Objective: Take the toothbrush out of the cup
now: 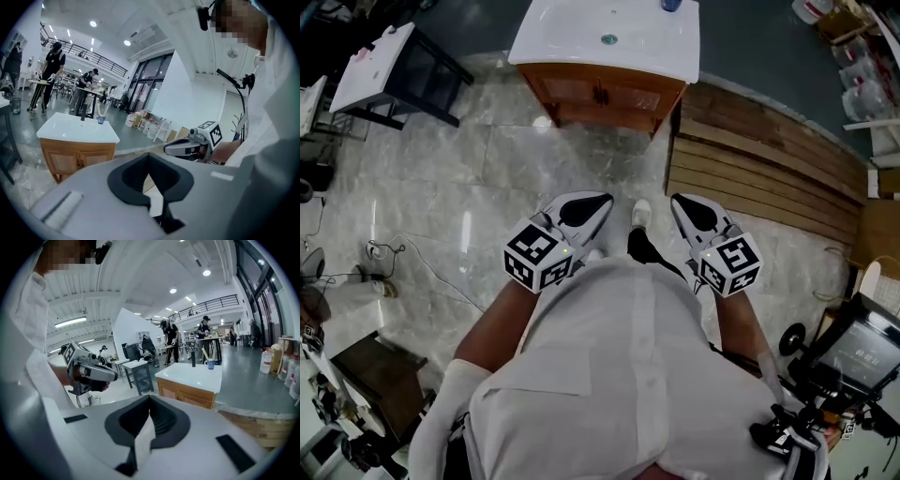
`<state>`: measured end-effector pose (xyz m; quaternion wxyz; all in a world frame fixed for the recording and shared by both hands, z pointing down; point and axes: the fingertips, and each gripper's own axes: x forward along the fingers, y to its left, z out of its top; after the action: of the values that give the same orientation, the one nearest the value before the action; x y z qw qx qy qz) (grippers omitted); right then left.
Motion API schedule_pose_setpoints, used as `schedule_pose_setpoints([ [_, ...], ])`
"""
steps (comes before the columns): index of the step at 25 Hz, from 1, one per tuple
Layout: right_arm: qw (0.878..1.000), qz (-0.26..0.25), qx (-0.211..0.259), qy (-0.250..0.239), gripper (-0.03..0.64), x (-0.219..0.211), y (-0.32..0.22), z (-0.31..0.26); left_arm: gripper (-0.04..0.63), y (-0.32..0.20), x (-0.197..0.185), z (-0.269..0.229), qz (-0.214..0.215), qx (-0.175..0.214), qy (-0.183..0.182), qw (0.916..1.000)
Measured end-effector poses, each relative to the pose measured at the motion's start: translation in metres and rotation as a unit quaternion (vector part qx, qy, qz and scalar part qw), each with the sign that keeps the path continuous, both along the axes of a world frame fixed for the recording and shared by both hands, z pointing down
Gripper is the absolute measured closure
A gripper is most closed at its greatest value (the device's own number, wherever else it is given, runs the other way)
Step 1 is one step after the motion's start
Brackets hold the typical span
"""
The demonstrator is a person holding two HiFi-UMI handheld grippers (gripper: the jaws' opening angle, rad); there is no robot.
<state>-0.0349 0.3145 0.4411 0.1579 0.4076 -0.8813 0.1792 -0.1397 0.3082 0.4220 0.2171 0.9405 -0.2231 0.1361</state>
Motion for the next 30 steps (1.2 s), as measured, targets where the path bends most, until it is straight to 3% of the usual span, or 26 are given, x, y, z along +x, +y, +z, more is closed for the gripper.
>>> schedule_pose_setpoints([
  [8, 0.999, -0.047, 0.012, 0.005, 0.611, 0.054, -0.103, -0.006, 0.591, -0.102, 0.061, -0.019, -0.034, 0.014, -0.005, 0.9993],
  [14, 0.998, -0.064, 0.002, 0.009, 0.609, 0.075, -0.153, 0.009, 0.591, -0.148, 0.083, -0.021, -0.045, 0.02, -0.008, 0.9987],
  [22, 0.999, -0.045, 0.011, 0.018, 0.609, 0.058, -0.232, 0.01, 0.591, -0.224, 0.063, -0.016, -0.038, 0.016, 0.004, 0.9991],
  [30, 0.999, 0.036, 0.021, 0.029, 0.607, 0.047, -0.316, 0.001, 0.589, -0.31, 0.037, -0.027, 0.012, 0.033, 0.011, 0.9993],
])
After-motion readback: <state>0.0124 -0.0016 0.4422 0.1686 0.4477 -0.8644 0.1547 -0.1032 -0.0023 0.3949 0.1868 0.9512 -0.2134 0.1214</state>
